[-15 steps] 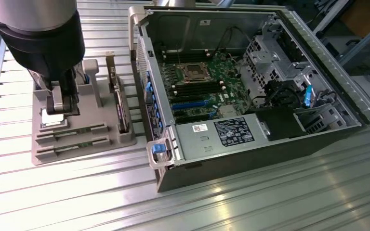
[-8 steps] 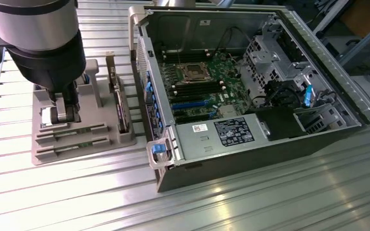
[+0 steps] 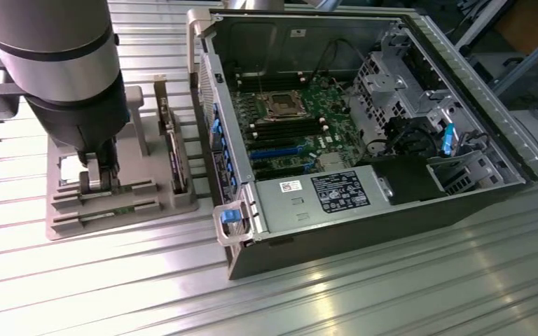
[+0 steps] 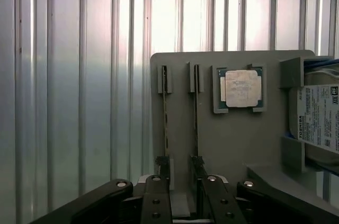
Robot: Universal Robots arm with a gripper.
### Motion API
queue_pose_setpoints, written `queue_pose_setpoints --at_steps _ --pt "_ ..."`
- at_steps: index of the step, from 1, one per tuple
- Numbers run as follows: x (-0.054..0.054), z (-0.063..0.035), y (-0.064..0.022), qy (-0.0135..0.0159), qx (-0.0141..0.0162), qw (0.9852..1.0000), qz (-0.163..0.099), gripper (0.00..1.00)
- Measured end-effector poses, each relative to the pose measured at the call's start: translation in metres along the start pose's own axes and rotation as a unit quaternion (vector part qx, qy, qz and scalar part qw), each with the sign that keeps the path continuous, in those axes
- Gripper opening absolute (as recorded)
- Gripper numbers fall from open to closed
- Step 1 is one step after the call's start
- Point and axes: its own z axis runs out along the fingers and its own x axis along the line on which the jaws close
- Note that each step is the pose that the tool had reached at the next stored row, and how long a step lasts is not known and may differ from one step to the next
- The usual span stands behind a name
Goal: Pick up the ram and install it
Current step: 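Pick up the ram and move it above insertion slot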
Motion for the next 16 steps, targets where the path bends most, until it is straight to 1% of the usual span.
queue_pose_setpoints --at_steps 11,15,16 --pt "0.004 0.0225 0.002 0.0001 -0.0002 1.0 0.0 0.3" --pt "0.005 0.032 0.0054 0.0 -0.0004 1.0 0.0 0.3" --pt "0.006 0.0374 0.0064 0.0 -0.0005 1.0 0.0 0.3"
